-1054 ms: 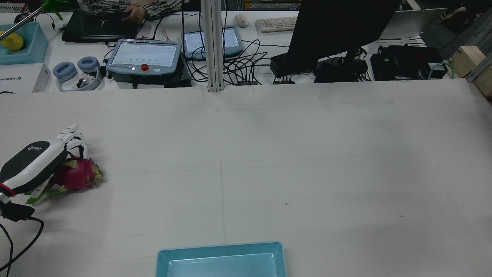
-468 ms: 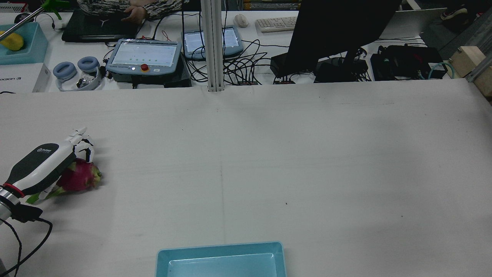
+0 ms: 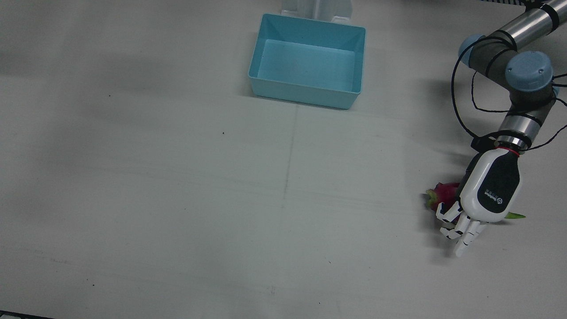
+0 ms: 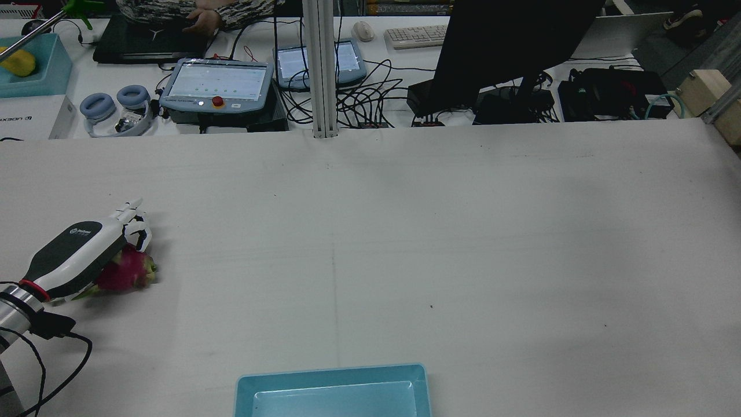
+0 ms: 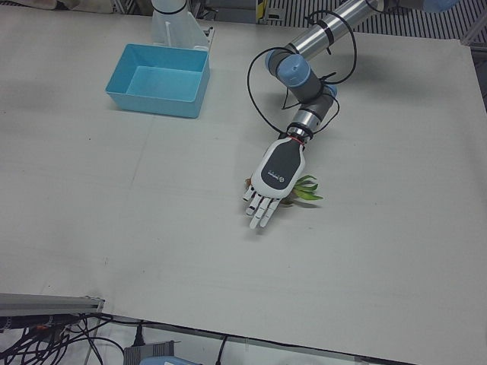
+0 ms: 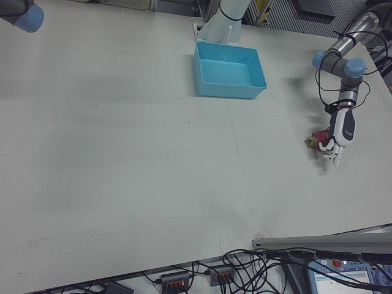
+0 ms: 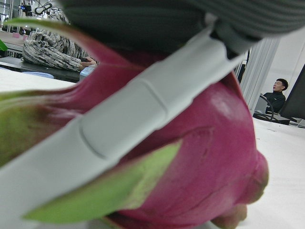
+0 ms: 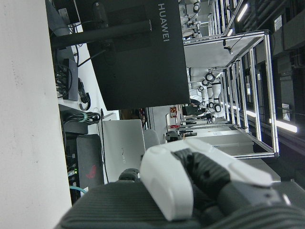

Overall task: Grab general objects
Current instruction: 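Close the left hand's fingers around the dragon fruit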

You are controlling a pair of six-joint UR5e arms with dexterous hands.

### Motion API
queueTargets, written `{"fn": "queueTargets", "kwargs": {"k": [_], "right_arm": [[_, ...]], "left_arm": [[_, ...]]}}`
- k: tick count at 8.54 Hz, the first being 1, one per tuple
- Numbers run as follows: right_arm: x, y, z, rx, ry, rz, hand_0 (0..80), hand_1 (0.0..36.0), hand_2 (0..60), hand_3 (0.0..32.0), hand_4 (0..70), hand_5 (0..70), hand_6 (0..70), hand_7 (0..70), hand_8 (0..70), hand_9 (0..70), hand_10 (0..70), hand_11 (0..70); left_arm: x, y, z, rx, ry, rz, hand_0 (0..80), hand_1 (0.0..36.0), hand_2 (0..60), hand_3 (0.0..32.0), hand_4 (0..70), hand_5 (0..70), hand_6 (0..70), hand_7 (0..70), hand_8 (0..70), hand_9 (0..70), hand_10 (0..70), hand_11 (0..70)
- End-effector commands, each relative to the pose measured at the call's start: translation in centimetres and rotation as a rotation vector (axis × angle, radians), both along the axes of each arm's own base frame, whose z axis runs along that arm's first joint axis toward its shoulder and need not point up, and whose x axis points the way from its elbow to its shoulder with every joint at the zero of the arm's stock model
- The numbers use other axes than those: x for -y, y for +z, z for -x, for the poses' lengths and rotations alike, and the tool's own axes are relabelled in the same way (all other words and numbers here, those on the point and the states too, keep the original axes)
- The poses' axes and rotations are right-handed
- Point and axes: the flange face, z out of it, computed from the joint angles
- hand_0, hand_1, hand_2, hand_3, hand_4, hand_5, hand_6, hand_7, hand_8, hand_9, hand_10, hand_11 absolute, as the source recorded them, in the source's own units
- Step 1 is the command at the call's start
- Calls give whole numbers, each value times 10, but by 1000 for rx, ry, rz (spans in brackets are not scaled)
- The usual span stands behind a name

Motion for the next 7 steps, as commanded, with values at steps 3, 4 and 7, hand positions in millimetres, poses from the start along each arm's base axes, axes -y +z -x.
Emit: {"fn": "queueTargets", "kwargs": {"k": [3, 4, 7], "right_arm": [[0, 1, 0, 0, 1, 1, 0, 0, 0, 0, 0, 0, 0, 0, 0, 0, 0, 0], [0, 1, 0, 0, 0, 1, 0, 0, 0, 0, 0, 0, 0, 0, 0, 0, 0, 0], [0, 1, 0, 0, 1, 1, 0, 0, 0, 0, 0, 0, 0, 0, 0, 0, 0, 0]], "left_arm": [[8, -4, -11, 18, 0, 12, 800, 360, 600, 0, 566, 700, 544, 700, 98, 186, 127, 229], [8, -4, -11, 19, -1, 11, 800, 360, 600, 0, 700, 700, 700, 700, 140, 186, 130, 228], [8, -5, -7, 19, -27, 14, 800, 360, 600, 0, 700, 700, 700, 700, 454, 551, 667, 700]]}}
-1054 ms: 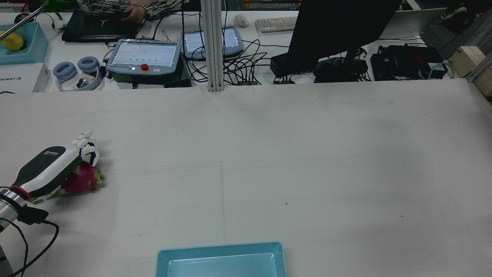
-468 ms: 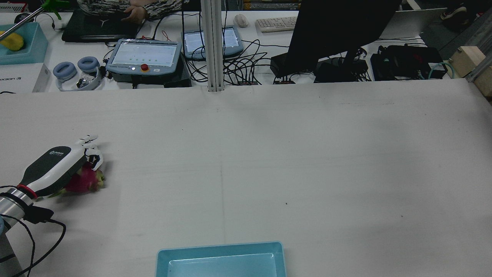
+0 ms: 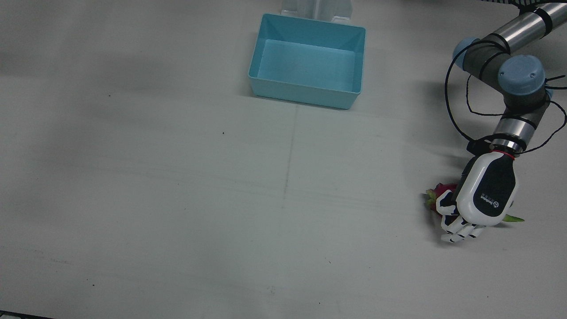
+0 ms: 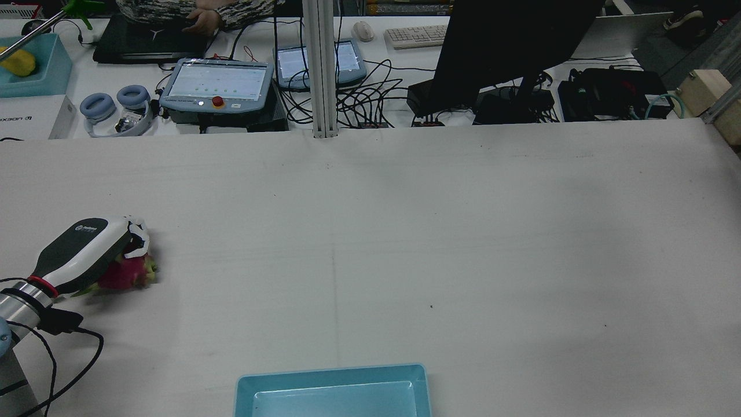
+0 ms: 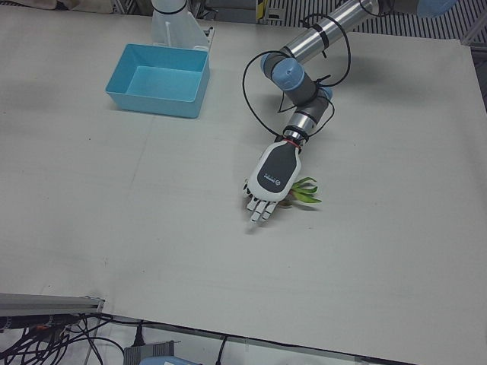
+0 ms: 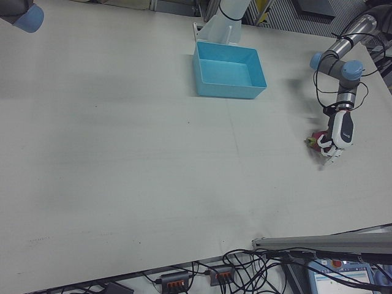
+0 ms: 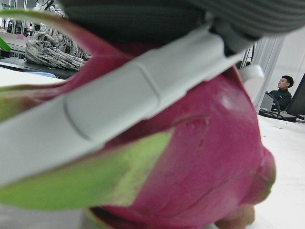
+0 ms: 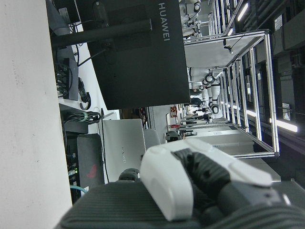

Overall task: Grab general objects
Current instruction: 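Close the left hand's fingers around the dragon fruit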

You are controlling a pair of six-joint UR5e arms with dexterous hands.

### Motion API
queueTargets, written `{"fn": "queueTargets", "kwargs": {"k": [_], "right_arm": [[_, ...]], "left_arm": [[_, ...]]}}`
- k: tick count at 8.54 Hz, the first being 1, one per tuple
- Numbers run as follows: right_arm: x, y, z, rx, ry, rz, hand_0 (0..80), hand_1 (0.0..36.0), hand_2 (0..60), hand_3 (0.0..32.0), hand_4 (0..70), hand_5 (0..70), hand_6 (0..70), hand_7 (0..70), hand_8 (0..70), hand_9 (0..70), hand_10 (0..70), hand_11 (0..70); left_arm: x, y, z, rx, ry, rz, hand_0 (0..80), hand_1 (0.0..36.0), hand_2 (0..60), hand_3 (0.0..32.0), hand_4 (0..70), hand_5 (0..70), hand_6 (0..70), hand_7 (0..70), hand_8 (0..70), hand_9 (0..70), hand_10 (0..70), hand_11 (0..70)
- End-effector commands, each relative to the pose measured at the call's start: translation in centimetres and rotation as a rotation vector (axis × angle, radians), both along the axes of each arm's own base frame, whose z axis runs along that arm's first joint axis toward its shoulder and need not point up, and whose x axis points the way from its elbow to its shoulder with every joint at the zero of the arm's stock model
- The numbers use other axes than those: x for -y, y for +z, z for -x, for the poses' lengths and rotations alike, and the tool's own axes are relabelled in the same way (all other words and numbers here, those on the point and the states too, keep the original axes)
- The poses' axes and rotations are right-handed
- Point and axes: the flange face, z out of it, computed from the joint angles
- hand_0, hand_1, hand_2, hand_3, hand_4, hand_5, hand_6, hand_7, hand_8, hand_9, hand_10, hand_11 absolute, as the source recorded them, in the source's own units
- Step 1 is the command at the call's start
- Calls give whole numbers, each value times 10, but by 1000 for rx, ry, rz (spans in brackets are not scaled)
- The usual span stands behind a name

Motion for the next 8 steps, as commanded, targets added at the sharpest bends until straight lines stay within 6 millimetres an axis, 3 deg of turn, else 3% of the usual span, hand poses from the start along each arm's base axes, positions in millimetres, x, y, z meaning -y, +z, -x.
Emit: {"fn": "queueTargets", "kwargs": {"k": [1, 2, 5, 8], "right_arm": [[0, -1, 0, 0, 0, -2, 0, 0, 0, 0, 0, 0, 0, 0, 0, 0, 0, 0], [0, -1, 0, 0, 0, -2, 0, 0, 0, 0, 0, 0, 0, 0, 0, 0, 0, 0], [0, -1, 0, 0, 0, -2, 0, 0, 0, 0, 0, 0, 0, 0, 0, 0, 0, 0], [0, -1, 0, 0, 0, -2, 0, 0, 0, 0, 0, 0, 0, 0, 0, 0, 0, 0]], "left_arm": [[0, -1, 1, 0, -12, 1, 800, 360, 600, 0, 700, 700, 700, 700, 603, 700, 700, 700], [1, -2, 1, -1, -12, 0, 800, 360, 600, 0, 700, 700, 700, 700, 700, 700, 700, 700], [0, -5, 2, -1, -7, 7, 800, 360, 600, 0, 700, 700, 700, 700, 700, 700, 700, 700], [-10, -50, 20, -10, 10, 6, 800, 360, 600, 0, 700, 700, 700, 700, 700, 700, 700, 700]]}}
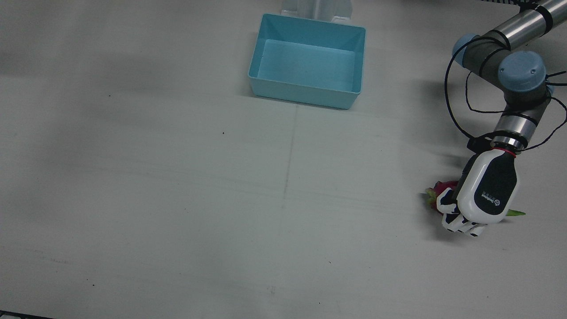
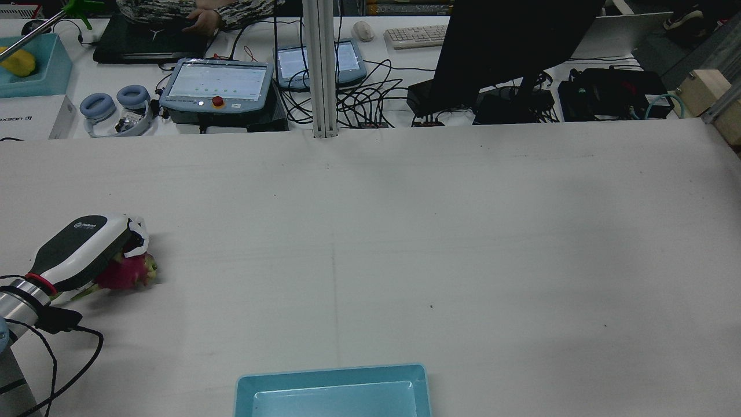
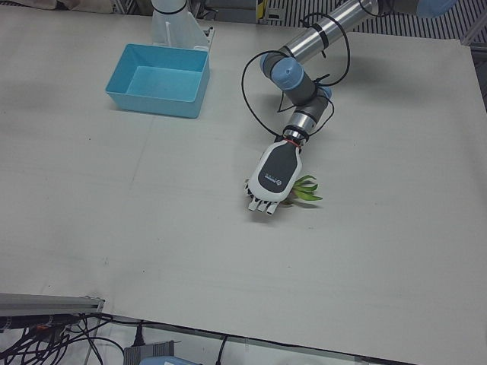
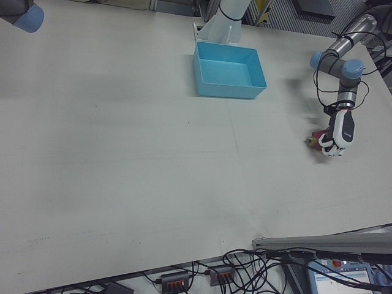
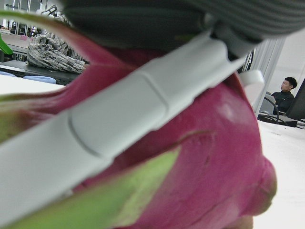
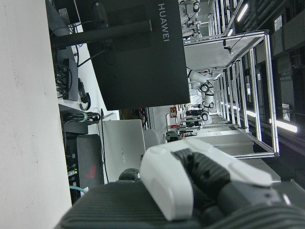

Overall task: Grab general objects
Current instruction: 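Close the left hand's fingers around the dragon fruit, then lift the dragon fruit and carry it toward the light-blue tray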

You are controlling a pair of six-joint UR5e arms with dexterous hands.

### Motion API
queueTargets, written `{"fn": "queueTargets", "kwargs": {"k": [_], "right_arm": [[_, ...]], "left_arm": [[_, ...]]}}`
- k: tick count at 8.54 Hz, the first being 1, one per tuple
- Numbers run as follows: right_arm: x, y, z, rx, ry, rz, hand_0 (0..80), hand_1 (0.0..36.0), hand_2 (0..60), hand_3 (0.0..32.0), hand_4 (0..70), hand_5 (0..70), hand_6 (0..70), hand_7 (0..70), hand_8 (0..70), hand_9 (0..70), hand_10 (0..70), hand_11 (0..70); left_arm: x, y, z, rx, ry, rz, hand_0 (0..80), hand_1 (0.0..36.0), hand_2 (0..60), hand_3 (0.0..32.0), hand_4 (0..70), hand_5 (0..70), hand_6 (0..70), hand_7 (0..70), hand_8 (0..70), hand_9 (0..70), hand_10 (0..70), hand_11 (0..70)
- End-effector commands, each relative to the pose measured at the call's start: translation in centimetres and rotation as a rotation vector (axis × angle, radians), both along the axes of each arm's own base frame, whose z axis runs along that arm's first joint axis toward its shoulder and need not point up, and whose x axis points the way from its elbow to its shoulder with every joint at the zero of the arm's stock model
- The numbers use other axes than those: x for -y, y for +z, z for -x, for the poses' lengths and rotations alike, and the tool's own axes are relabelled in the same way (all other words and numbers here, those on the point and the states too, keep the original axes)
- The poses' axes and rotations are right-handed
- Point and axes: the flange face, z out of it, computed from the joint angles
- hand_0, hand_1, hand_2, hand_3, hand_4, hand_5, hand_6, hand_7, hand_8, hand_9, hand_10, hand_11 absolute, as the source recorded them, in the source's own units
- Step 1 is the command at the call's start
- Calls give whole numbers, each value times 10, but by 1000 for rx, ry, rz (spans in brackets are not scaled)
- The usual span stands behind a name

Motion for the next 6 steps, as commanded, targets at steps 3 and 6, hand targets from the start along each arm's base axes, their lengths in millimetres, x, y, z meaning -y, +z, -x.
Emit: {"fn": "queueTargets", "kwargs": {"k": [3, 6], "right_arm": [[0, 0, 0, 0, 0, 0, 0, 0, 0, 0, 0, 0, 0, 0, 0, 0, 0, 0], [0, 0, 0, 0, 0, 0, 0, 0, 0, 0, 0, 0, 0, 0, 0, 0, 0, 0]], "left_arm": [[-3, -74, 50, -75, 115, 3, 800, 360, 600, 0, 700, 700, 700, 700, 700, 700, 700, 700], [43, -173, 83, -108, 311, -116, 800, 360, 600, 0, 700, 700, 700, 700, 700, 700, 700, 700]]}}
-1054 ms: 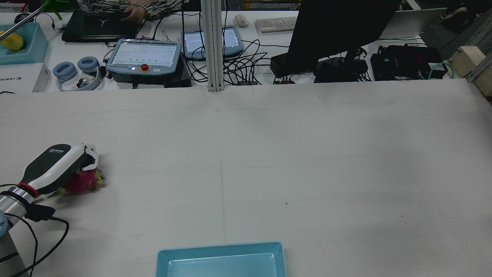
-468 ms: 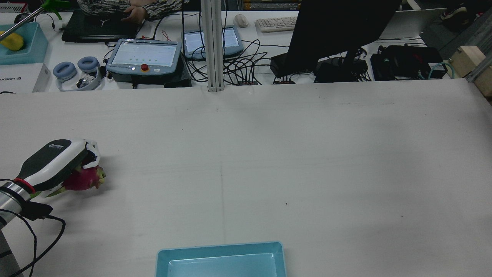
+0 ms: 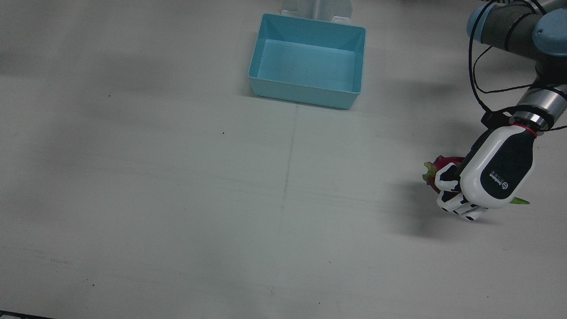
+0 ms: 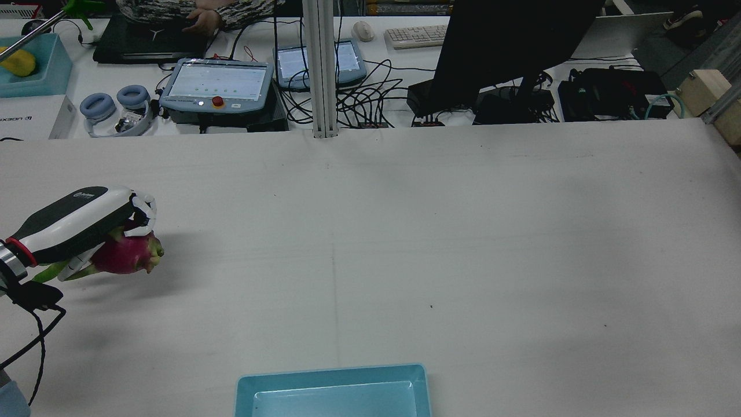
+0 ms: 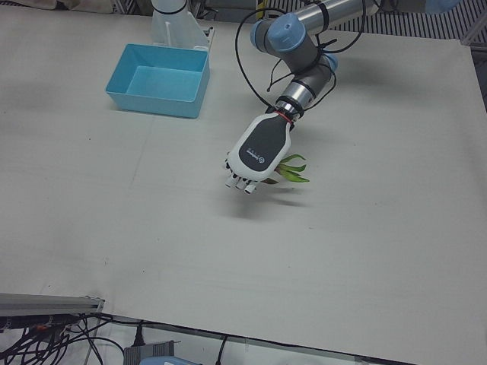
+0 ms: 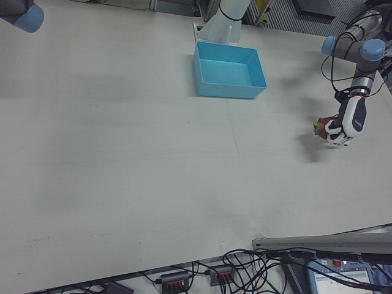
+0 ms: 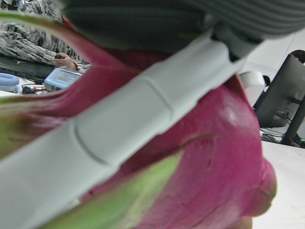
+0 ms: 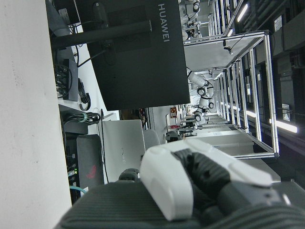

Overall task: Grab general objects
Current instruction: 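Lift the dragon fruit and carry it toward the light-blue tray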

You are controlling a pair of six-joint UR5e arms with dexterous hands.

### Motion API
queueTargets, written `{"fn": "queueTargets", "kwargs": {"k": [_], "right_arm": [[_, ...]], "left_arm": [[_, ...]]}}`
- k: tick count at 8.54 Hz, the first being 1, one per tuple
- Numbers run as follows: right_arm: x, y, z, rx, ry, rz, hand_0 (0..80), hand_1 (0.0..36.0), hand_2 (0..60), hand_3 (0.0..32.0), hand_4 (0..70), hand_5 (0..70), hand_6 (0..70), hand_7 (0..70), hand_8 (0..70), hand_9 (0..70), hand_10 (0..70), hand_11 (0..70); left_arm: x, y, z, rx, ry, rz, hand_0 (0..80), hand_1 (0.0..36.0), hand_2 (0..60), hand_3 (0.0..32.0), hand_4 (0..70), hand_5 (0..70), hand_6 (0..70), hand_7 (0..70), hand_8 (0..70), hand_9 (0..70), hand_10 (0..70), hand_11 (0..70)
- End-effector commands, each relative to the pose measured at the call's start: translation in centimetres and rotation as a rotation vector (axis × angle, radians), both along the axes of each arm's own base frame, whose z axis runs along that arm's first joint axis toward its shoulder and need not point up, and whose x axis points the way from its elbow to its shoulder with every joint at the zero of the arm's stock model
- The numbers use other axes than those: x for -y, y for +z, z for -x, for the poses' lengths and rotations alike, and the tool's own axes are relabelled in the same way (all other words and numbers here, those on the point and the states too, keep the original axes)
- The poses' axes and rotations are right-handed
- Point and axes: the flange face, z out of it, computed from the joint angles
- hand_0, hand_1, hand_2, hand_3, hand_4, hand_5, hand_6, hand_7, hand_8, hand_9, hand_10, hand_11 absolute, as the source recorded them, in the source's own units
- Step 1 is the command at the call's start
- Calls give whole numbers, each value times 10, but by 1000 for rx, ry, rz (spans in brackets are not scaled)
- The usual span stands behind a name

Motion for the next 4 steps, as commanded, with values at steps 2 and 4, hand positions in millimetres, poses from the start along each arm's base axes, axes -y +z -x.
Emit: {"fn": "queueTargets", "kwargs": {"k": [2, 4], "right_arm": [[-1, 0, 0, 0, 0, 1, 0, 0, 0, 0, 0, 0, 0, 0, 0, 0, 0, 0], [0, 0, 0, 0, 0, 0, 0, 0, 0, 0, 0, 0, 0, 0, 0, 0, 0, 0]], "left_arm": [[34, -120, 33, -17, 286, -115, 800, 360, 600, 0, 700, 700, 700, 700, 700, 700, 700, 700], [2, -149, 27, -68, 405, -138, 800, 360, 600, 0, 700, 700, 700, 700, 700, 700, 700, 700]]}}
